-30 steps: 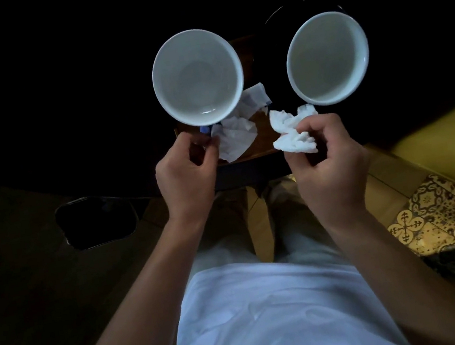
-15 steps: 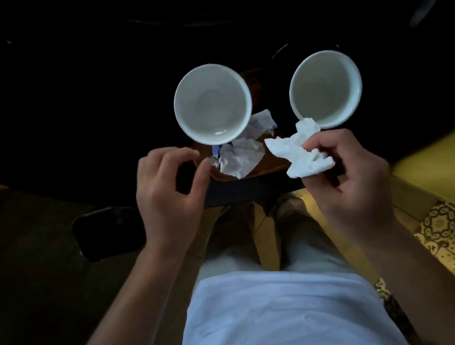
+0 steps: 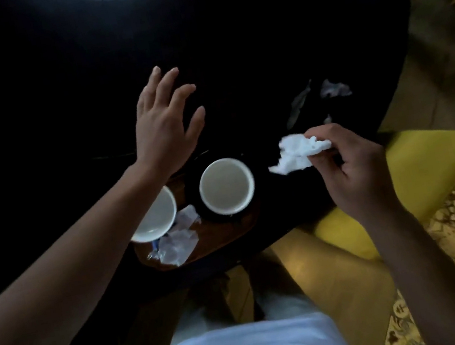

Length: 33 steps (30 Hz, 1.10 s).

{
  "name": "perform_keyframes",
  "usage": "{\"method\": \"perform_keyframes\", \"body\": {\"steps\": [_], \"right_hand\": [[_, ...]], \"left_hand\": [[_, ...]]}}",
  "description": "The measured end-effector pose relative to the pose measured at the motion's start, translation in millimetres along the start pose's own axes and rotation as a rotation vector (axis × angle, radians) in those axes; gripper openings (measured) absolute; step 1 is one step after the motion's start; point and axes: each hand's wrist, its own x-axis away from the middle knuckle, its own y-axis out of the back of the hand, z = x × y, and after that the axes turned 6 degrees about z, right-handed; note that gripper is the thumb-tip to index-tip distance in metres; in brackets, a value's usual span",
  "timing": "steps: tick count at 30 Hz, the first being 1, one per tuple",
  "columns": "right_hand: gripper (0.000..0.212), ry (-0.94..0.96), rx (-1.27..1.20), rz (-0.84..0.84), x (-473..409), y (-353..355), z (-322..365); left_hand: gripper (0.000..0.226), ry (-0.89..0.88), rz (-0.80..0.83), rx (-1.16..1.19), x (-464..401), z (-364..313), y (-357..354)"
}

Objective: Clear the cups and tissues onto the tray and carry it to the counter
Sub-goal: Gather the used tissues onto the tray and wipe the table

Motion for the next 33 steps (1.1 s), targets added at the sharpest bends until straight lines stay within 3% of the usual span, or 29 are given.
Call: {"method": "perform_keyframes", "body": {"steps": [6, 10, 17, 24, 28, 33], "right_hand": [[0.025, -0.308, -0.016, -0.029, -22.7, 31.2, -91.6], [0.018, -0.394, 0.095, -0.077, -47.2, 55.7, -178.3], [0.019, -0.524, 0.147, -0.077, -96.7, 61.5, -299.2], [0.027, -0.519, 0.137, -0.046, -107.3, 35.5, -326.1], [0.038, -0.493, 0.273, 0.009, -99.9, 26.3, -333.4], [0.031, -0.528, 0.334, -0.038, -98.6, 18.2, -334.3]], "left_hand": [[0.061, 0.007, 0.191, -0.138, -97.6, -28.8, -61.2], [0.067, 0.097, 0.314, -0.228, -121.4, -37.2, -99.9], [0.067, 0.149, 0.289, -0.299, -123.5, -37.0, -114.4], [0.065, 0.18, 0.237, -0.281, -129.3, -44.6, -122.8], [0.066, 0.171, 0.208, -0.257, -130.2, -43.0, -126.9], [0.067, 0.173, 0.211, -0.259, -131.6, -45.2, -124.7]]}}
